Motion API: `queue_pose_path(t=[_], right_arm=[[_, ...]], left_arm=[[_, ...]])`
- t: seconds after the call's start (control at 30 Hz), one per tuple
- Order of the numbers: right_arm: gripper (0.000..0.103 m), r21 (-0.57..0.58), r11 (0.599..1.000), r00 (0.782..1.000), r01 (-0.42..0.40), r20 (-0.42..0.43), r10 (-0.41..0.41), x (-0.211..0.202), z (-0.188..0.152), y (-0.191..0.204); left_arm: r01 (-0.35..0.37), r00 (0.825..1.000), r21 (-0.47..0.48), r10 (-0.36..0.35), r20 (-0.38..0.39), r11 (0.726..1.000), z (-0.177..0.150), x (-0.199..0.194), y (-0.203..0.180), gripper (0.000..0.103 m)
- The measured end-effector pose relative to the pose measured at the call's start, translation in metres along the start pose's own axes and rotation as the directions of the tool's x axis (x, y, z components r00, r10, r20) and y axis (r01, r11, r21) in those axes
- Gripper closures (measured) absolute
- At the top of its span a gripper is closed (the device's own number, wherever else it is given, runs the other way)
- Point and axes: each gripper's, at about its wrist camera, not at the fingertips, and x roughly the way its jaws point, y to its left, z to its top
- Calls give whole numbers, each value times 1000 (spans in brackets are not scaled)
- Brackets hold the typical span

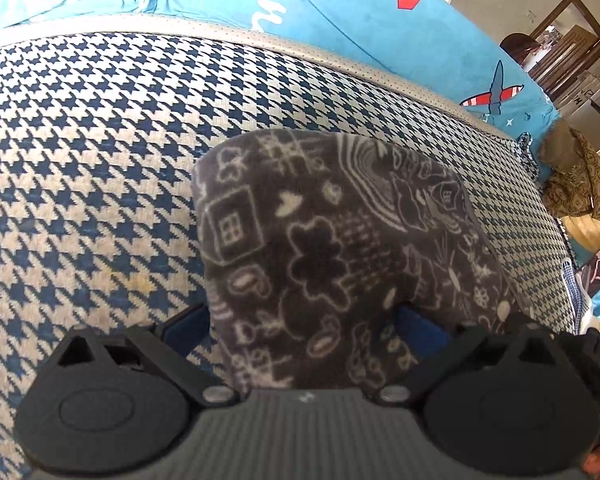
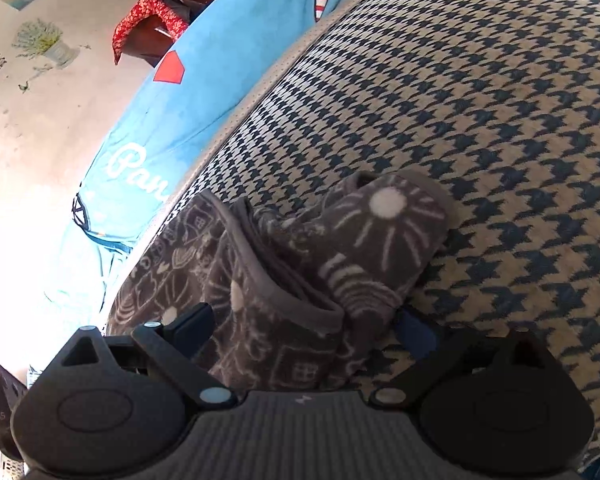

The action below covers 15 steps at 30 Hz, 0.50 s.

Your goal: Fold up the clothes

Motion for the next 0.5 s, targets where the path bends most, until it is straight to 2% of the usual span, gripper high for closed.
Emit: queue_pose_path(t=[0.17,0.4,0.5], right_arm=[[2,-52,999,1000,6,-5,-6,6,0,7],[5,-70,997,1000,-31,-7,30,13,-1,12],[6,-92,995,1000,-22,-7,22,17,-2,17]], left_arm=[[29,1000,-4,-29,-7,1000,5,6,-2,0],[22,1000,9,-22,-15,1000,5,13,-5,0],[25,1000,5,-25,-16,1000,6,14,-5,0]])
